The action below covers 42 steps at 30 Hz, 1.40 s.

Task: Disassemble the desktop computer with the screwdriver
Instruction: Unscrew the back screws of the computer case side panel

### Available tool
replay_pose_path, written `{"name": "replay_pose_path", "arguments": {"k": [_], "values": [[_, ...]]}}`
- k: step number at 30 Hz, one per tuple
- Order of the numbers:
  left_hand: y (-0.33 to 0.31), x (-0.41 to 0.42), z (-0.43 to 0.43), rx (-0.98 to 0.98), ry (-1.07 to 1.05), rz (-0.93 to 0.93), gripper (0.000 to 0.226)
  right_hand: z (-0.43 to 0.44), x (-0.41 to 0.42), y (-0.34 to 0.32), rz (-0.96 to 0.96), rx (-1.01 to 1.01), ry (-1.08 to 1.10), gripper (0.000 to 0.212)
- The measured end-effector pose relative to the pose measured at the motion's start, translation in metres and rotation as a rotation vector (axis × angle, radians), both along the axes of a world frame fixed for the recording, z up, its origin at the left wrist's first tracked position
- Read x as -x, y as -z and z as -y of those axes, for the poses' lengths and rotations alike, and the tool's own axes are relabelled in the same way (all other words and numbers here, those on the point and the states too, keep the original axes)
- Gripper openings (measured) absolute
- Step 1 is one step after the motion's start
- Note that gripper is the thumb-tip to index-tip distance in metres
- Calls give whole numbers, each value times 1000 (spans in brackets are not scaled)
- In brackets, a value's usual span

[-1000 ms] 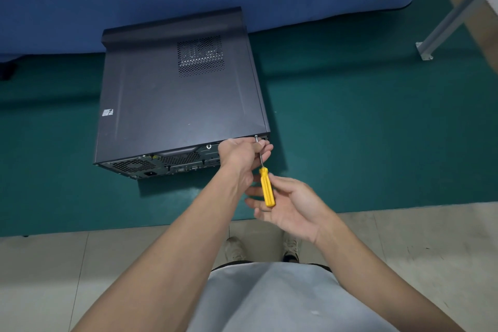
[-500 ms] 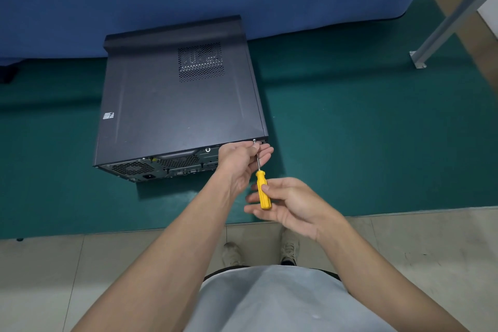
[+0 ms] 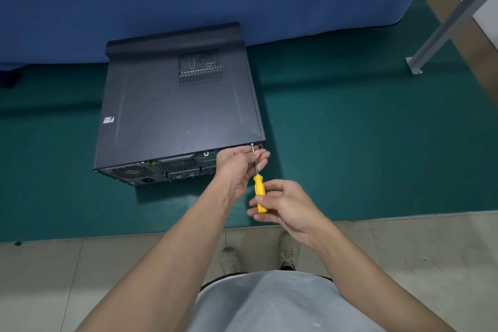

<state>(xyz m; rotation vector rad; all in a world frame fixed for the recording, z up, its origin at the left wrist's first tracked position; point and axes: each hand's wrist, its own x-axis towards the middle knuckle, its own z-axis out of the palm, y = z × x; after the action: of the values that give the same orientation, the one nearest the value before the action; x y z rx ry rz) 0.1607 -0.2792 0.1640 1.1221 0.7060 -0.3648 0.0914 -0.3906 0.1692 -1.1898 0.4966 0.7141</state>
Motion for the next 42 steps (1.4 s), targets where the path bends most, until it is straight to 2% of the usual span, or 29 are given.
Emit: {"name": "replay_pose_path", "arguments": {"k": [2,4,5,8,9,10,14,16,18,21,22,24,26,28,30,33,34,37,39,42], "values": [[1,1,1,-108,-30,-1,13,-7,3,2,82,209,-2,18],[2,0,2,-161,-48,-1,15,-9,4,4,91,273,20,19],[2,0,3,-150,-53,-1,14,-9,4,4,61,210,37,18],[3,-1,4,-47,-53,4,11,-1,3,-2,-114,-194,63,14],[4,-1,4,-14,-53,7,12,1,2,-3,-128,-253,55,14],[5,0,3,11,-57,9,13,2,3,-3,-110,-229,52,13],[5,2,5,-65,-51,16,13,-8,6,2,27,161,54,21],[5,2,8,-134,-56,14,15,-12,7,5,44,207,62,20],[5,1,10,-119,-71,10,17,-9,5,4,-4,74,86,17],[4,1,7,-15,-65,15,23,1,1,-1,-133,-257,124,20],[4,1,6,19,-59,13,25,2,1,-1,-126,-266,123,20],[3,1,4,34,-61,4,24,-1,2,-1,-34,-70,83,16],[3,1,4,-40,-83,-6,23,-9,3,0,61,173,49,16],[4,0,6,-117,-97,-8,19,-14,5,4,85,271,67,20],[3,-1,8,-140,-96,-7,14,-13,4,4,43,188,89,19],[1,0,9,-66,-95,-3,14,-3,1,-1,-97,-158,76,16],[2,0,8,-29,-95,2,16,0,0,-2,-112,-199,63,16],[2,2,7,14,-96,9,18,-3,-1,-2,-36,-9,32,19],[2,2,7,-63,-101,1,18,-9,1,0,17,134,24,19],[3,0,8,-169,-105,-6,15,-15,2,2,21,139,64,19]]}}
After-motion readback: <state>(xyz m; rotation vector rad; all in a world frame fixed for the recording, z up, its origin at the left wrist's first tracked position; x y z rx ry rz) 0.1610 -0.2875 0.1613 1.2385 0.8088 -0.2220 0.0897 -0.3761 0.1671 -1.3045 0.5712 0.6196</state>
